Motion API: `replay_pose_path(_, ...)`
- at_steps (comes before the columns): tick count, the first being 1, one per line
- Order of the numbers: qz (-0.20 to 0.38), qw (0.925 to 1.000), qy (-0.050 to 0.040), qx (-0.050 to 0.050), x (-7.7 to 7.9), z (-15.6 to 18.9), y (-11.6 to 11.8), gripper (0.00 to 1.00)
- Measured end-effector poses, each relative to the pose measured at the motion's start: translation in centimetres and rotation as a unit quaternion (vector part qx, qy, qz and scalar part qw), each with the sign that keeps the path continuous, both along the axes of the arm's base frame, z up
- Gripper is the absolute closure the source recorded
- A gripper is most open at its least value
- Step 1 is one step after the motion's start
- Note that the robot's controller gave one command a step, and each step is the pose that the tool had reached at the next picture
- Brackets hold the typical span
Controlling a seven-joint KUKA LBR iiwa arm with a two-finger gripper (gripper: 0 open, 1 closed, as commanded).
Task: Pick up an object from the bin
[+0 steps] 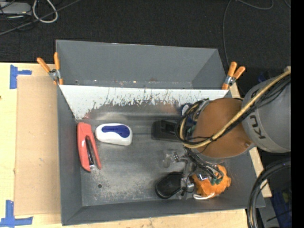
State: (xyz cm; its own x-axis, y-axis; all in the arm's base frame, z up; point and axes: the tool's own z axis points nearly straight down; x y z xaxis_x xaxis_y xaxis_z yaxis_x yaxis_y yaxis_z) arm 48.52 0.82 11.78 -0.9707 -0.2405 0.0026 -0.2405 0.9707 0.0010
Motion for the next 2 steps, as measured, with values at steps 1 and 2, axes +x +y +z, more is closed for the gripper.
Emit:
replay_pose_path(1,-0.058,0.9983,-0.0107,0.002,-0.03,-5.06,0.01,0.0)
replay_pose_path(2,0.017,0.9998,-0.0057,0.001,-0.41,-4.91,-0.9,1.0)
